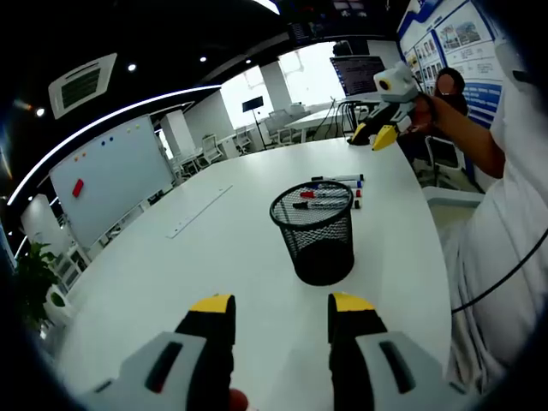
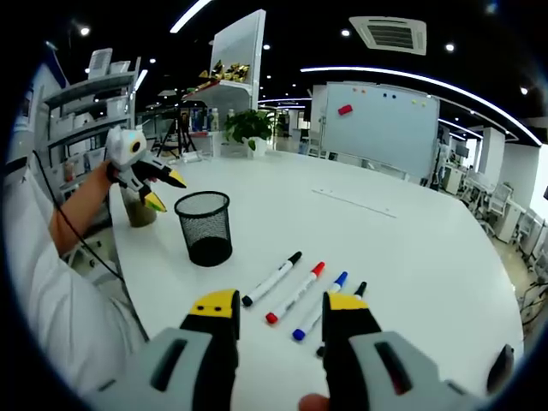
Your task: Pick up the whiteboard markers from the pen holder and place them facing the whiteboard neatly
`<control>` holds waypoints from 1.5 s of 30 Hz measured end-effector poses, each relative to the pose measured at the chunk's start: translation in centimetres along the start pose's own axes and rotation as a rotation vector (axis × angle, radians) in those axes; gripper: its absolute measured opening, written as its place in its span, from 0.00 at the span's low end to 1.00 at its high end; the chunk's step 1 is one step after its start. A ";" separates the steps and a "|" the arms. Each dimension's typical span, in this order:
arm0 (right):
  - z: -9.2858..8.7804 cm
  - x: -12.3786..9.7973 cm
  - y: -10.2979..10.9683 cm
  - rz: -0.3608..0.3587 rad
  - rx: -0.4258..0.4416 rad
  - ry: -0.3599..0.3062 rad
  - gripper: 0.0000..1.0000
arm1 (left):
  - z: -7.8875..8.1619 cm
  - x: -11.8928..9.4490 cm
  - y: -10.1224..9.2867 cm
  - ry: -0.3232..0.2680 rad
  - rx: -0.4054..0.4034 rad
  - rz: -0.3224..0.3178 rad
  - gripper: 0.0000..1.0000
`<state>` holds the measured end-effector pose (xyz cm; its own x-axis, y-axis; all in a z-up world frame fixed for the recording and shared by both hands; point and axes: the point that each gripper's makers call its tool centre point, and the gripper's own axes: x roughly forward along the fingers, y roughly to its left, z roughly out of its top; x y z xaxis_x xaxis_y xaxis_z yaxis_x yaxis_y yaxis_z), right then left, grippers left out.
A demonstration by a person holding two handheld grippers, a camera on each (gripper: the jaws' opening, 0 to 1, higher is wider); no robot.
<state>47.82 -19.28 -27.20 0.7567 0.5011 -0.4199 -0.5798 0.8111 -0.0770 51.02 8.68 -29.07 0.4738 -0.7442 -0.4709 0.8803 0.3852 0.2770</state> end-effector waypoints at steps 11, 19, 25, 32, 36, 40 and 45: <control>0.8 0.3 0.9 0.026 0.004 -0.032 0.37 | -0.3 0.1 0.5 0.007 -0.005 0.008 0.45; 1.7 1.0 1.9 0.040 -0.026 -0.022 0.37 | -0.2 0.1 0.1 0.009 -0.004 0.003 0.45; 1.2 1.6 2.2 0.056 -0.033 0.005 0.37 | -0.1 0.0 -0.1 0.003 -0.001 0.007 0.45; 0.6 2.2 2.7 0.078 -0.008 0.006 0.37 | -0.2 0.1 -0.2 0.013 -0.008 0.003 0.43; 0.1 2.5 3.0 0.084 -0.011 0.022 0.37 | -0.2 0.1 -0.3 0.009 -0.002 -0.003 0.45; -0.1 2.7 3.3 0.091 -0.020 0.030 0.37 | -0.2 0.1 -0.3 0.012 0.000 -0.002 0.46; -0.6 2.7 3.6 0.101 -0.024 0.039 0.37 | -0.4 0.2 -0.3 0.018 0.002 0.005 0.46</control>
<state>47.60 -15.14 -29.14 0.6822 0.5671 -0.4616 -0.6598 0.7495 -0.0541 50.88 8.62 -29.53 0.4785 -0.7325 -0.4842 0.8779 0.3876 0.2813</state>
